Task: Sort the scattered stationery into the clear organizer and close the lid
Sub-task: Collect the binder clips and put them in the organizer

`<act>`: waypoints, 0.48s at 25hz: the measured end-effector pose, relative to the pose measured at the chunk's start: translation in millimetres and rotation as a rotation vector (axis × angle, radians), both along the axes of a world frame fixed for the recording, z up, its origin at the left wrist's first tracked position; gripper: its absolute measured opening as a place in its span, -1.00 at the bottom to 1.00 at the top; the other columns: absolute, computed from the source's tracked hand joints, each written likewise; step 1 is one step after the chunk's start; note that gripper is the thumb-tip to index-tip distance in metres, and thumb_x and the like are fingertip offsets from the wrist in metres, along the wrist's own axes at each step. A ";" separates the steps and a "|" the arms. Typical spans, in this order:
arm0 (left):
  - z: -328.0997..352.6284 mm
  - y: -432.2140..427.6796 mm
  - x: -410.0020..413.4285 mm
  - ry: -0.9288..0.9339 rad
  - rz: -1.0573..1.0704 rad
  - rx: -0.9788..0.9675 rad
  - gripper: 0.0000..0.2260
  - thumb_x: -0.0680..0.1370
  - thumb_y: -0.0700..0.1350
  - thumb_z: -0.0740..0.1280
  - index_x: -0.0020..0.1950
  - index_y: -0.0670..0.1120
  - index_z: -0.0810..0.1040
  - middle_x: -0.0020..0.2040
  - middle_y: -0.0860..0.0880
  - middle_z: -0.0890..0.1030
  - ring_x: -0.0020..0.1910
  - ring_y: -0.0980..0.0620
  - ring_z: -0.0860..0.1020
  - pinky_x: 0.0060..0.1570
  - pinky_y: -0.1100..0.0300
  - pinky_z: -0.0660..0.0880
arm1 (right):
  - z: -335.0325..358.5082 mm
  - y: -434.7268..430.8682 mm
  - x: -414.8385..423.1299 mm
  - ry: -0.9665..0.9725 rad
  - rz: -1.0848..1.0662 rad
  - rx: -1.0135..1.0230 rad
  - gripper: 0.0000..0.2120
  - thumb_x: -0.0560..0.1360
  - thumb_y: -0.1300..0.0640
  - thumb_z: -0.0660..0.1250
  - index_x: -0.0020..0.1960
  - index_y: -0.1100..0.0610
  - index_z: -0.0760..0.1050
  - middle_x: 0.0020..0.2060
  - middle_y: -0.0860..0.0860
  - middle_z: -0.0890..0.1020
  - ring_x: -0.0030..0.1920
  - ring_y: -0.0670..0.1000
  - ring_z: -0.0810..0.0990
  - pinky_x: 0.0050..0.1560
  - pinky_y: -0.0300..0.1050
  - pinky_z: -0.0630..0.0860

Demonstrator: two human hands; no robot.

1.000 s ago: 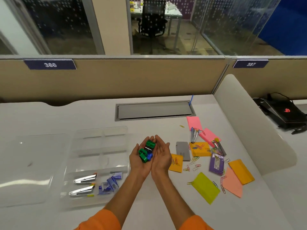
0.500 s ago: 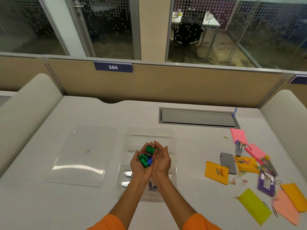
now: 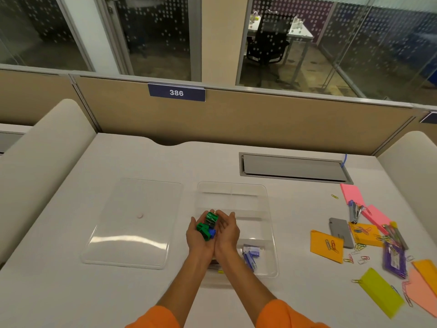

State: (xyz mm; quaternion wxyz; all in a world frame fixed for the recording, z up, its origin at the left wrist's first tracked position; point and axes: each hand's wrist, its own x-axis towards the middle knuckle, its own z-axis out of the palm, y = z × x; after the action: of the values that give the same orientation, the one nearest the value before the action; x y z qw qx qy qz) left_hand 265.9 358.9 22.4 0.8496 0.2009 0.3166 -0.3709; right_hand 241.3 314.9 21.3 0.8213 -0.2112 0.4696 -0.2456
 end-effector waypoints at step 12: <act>11.4 -4.6 13.4 -0.141 -0.185 0.264 -0.30 0.54 0.34 0.18 0.47 -0.15 0.31 0.29 -0.23 0.48 0.23 -0.17 0.49 0.32 -0.06 0.40 | 1.1 -3.5 4.5 0.221 0.088 -0.052 -0.57 0.62 -0.13 0.15 0.14 0.20 0.54 -0.10 0.05 0.62 -0.10 0.00 0.60 -0.24 -0.20 0.52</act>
State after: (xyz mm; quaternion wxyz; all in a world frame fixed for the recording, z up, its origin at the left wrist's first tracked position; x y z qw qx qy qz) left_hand 279.3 354.4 33.7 0.7982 0.3646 0.2823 -0.3877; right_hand 245.8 311.3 22.5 0.7687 -0.2786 0.5411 -0.1968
